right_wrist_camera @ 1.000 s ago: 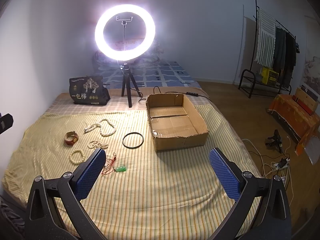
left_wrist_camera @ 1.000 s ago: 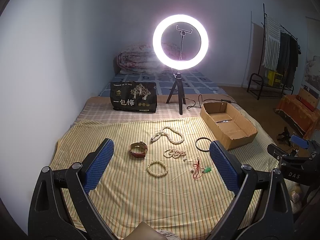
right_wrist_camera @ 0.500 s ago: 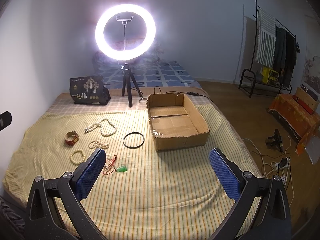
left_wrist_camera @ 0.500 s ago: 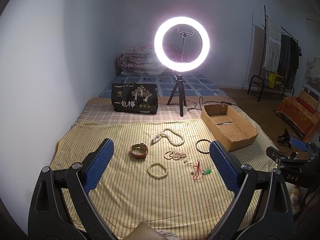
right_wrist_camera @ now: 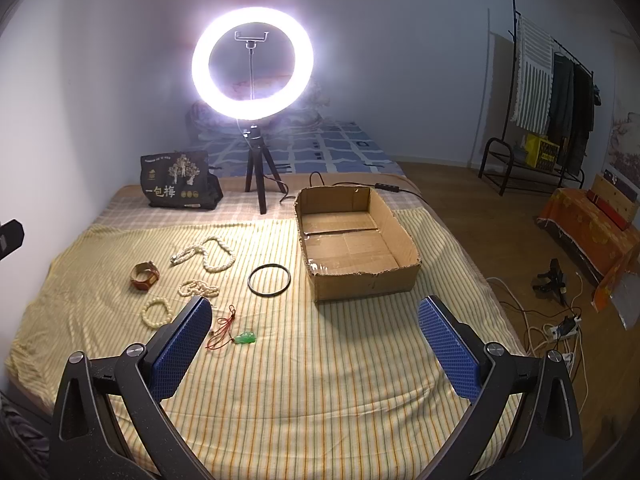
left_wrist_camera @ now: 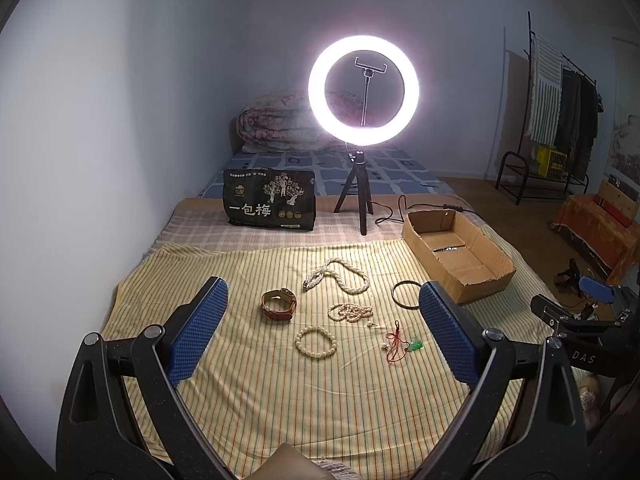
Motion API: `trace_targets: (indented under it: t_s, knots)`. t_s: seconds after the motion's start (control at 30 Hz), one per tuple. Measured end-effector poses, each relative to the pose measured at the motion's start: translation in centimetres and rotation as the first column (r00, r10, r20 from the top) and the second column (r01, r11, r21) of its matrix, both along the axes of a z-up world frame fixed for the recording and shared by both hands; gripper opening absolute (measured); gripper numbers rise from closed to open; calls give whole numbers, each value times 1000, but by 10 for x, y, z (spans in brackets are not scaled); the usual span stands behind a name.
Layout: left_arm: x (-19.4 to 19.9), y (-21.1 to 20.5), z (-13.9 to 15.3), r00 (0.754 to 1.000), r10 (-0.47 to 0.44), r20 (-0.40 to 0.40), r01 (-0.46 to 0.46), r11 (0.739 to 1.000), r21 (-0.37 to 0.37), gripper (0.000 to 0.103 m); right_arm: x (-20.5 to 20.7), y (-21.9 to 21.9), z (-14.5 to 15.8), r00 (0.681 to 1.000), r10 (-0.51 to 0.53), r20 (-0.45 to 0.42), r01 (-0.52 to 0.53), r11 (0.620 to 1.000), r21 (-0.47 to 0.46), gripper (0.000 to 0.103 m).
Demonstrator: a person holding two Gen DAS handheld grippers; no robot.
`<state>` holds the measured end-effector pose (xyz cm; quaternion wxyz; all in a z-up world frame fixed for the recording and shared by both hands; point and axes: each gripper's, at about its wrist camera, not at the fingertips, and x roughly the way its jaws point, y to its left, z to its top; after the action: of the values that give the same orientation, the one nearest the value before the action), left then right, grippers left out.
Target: Organize jewelry
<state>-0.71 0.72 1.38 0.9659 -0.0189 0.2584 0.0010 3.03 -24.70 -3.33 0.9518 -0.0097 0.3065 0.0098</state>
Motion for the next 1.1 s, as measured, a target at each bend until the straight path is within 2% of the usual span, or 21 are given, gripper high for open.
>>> trace_targets:
  t_s: [0.73, 1.1]
  knots:
    - [-1, 0, -1, 1000, 0, 1, 0, 1000, 2, 98, 0, 0, 1, 1000, -1, 1, 1, 1000, -2, 102]
    - [12, 6, 0, 999, 9, -31, -9, 1000, -5, 98, 7, 1, -1, 1000, -6, -11, 6, 1000, -11, 102]
